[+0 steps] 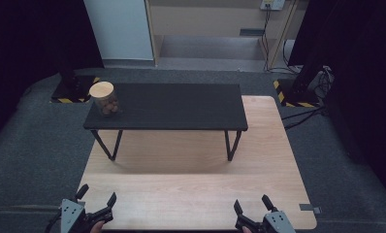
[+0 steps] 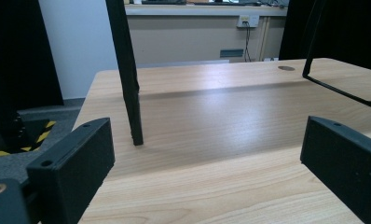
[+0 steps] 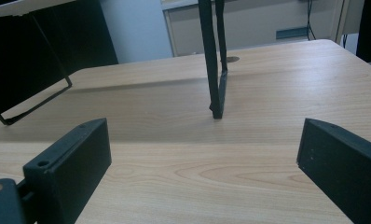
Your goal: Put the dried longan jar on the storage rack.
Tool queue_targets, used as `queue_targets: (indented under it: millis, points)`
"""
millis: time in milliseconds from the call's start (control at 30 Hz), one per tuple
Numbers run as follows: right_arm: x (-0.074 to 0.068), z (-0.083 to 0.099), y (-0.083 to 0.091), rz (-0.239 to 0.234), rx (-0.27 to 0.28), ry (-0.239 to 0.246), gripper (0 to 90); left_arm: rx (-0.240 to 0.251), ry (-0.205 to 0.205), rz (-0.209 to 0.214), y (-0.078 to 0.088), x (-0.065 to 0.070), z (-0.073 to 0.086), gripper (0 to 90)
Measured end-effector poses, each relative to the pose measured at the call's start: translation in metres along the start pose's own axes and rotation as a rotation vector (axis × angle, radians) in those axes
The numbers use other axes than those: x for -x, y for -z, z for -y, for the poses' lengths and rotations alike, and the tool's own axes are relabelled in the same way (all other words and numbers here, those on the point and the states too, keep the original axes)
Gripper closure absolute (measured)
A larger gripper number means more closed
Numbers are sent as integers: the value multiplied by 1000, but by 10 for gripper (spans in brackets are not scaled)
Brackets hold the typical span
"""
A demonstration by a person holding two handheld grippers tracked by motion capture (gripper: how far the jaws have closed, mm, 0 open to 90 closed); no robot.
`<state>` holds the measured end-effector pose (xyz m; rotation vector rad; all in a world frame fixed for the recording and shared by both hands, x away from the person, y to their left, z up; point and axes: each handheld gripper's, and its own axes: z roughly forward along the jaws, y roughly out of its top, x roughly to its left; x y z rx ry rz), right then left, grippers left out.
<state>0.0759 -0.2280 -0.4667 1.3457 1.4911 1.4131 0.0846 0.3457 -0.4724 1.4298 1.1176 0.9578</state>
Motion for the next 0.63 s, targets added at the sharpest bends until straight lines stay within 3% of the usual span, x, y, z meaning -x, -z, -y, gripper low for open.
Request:
queue_targets:
  millis: [633]
  points:
    - [-3,-1,4,-7,15,-9,26,-9,4,21,-2,-2,0,13]
